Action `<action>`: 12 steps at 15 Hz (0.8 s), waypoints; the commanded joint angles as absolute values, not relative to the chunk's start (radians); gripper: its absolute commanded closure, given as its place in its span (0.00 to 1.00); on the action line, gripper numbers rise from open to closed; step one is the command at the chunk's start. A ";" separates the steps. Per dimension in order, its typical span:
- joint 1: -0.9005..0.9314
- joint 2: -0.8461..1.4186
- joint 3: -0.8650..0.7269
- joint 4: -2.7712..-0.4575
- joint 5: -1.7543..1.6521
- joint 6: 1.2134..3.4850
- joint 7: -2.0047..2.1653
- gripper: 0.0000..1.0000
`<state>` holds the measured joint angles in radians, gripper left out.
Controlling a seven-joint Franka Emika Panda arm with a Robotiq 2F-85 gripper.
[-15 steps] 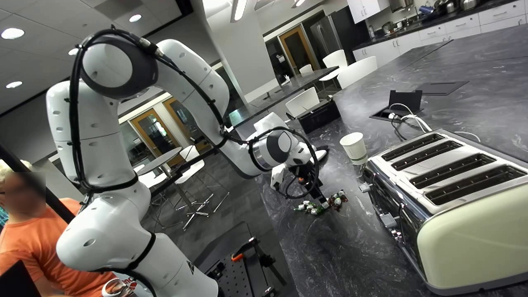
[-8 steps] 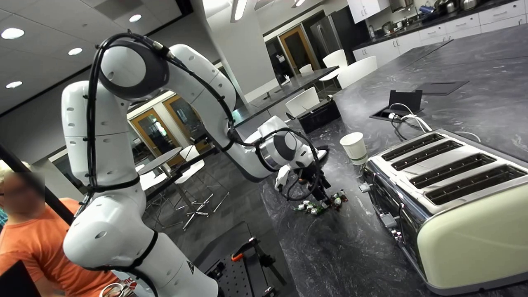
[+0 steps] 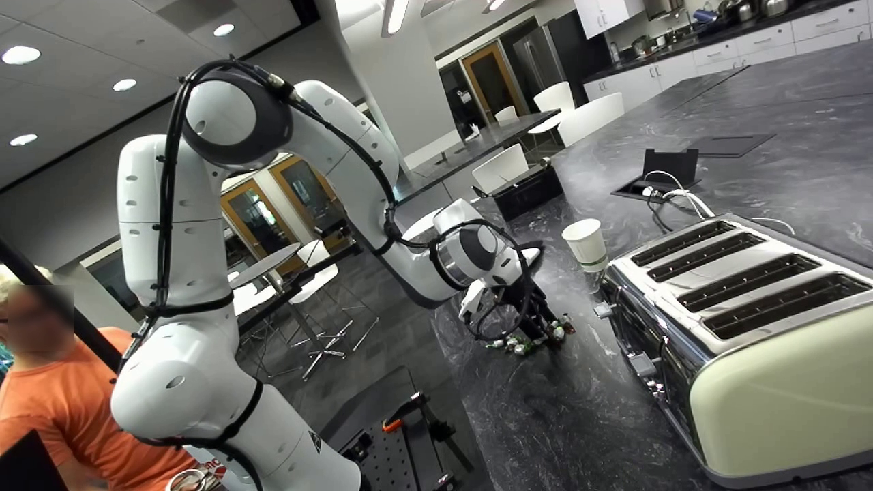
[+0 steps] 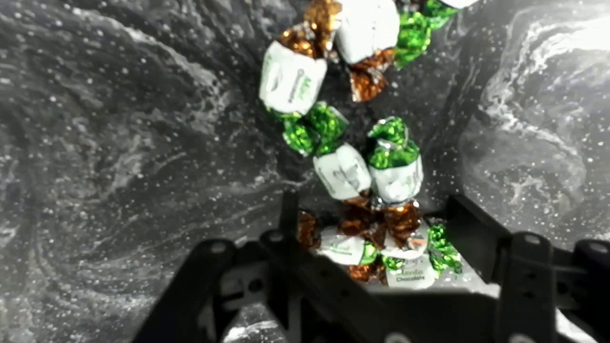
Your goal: Pick up a sweet from the counter and put it in the cup
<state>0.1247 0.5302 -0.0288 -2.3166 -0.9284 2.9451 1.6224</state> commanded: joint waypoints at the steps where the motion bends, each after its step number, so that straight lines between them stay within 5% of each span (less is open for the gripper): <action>1: 0.160 0.551 -0.062 -2.296 -0.957 2.967 1.678 0.53; 7: 0.186 0.522 -0.083 -2.309 -0.954 2.959 1.679 0.98; 12: 0.188 0.389 -0.074 -2.381 -0.943 2.957 1.672 0.96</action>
<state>0.1744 0.5025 -0.0651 -2.3143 -0.9292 2.9466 1.6385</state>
